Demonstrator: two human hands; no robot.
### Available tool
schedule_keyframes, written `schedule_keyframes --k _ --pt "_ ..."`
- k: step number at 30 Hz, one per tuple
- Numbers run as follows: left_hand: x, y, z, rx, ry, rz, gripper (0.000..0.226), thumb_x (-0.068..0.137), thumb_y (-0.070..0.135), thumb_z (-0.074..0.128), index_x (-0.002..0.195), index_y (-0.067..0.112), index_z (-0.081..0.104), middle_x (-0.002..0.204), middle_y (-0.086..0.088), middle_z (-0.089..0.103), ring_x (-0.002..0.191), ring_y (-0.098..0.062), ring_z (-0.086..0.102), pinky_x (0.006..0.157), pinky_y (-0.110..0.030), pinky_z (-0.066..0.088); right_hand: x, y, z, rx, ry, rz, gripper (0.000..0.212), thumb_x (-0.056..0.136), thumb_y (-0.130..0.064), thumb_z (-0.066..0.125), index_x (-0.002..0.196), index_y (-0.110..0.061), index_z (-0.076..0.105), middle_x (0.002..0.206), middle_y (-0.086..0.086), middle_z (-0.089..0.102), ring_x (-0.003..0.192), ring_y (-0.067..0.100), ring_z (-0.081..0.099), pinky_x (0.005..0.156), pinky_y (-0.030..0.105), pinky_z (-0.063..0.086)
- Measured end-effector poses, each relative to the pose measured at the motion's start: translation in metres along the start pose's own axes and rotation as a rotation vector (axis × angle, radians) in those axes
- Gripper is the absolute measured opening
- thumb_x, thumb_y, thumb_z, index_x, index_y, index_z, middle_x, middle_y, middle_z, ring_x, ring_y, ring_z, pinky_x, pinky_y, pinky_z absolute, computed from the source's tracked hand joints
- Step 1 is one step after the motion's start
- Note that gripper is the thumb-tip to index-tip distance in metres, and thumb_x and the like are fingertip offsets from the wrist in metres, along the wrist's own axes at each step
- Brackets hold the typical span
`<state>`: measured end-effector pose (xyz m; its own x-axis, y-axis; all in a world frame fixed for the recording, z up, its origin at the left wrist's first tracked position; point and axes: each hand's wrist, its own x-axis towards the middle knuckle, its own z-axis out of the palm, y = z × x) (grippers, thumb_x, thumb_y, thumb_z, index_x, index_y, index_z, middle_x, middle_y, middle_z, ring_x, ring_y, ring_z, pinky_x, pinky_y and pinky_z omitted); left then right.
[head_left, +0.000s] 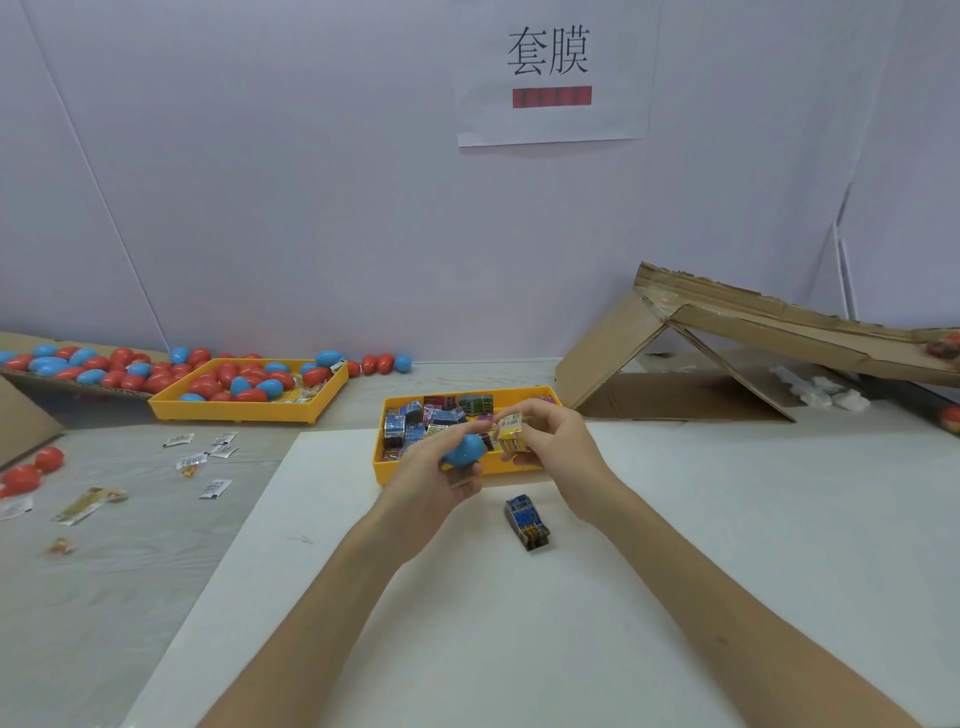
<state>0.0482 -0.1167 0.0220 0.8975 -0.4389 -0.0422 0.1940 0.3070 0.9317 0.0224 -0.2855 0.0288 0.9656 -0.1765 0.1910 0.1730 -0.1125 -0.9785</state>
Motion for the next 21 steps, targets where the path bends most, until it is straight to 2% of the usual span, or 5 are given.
schedule_keyframes --k 4,10,13,18,21 --pt "-0.0025 0.0004 -0.0017 0.076 0.002 0.053 0.027 0.099 0.014 0.062 0.124 0.019 0.069 0.106 -0.004 0.071 0.081 -0.013 0.071 0.074 -0.024 0.057 0.0012 0.001 -0.0032 0.034 0.012 0.011 0.027 0.099 0.003 0.051 0.096 -0.013 0.073 0.081 -0.002 0.074 0.065 0.01 0.069 0.066 0.023 0.058" --pt "-0.0011 0.0016 -0.0024 0.024 0.071 0.025 0.026 0.084 0.009 0.076 0.106 0.021 0.068 0.108 -0.001 0.074 0.101 -0.014 0.07 0.075 -0.02 0.056 0.0019 0.0001 -0.0028 0.024 0.017 -0.009 0.033 0.096 0.008 0.052 0.09 -0.017 0.073 0.086 0.001 0.075 0.068 0.007 0.069 0.062 0.022 0.056" --pt "-0.0013 0.0014 -0.0028 0.069 0.008 0.032 0.039 0.08 0.015 0.077 0.118 0.02 0.069 0.107 0.002 0.077 0.099 -0.014 0.073 0.078 -0.023 0.057 0.0016 -0.0005 -0.0028 0.021 0.013 -0.016 0.033 0.095 0.009 0.052 0.092 -0.015 0.073 0.088 0.003 0.075 0.073 0.007 0.07 0.061 0.019 0.054" --pt "0.0003 -0.0025 -0.0025 -0.015 -0.077 0.024 0.033 0.091 -0.002 0.066 0.119 0.015 0.069 0.103 -0.004 0.078 0.103 -0.024 0.073 0.079 -0.027 0.059 0.0011 -0.0008 -0.0039 0.012 0.008 -0.036 0.039 0.093 0.01 0.05 0.088 -0.02 0.074 0.085 -0.004 0.076 0.075 0.005 0.068 0.062 0.02 0.054" --pt "-0.0008 -0.0017 -0.0015 0.057 -0.079 0.039 0.034 0.093 0.0 0.064 0.12 0.021 0.069 0.104 0.003 0.078 0.101 -0.018 0.074 0.077 -0.024 0.058 0.0024 -0.0013 -0.0051 0.002 0.02 -0.042 0.031 0.092 0.009 0.056 0.092 -0.018 0.072 0.082 -0.003 0.076 0.074 0.01 0.069 0.065 0.025 0.058"
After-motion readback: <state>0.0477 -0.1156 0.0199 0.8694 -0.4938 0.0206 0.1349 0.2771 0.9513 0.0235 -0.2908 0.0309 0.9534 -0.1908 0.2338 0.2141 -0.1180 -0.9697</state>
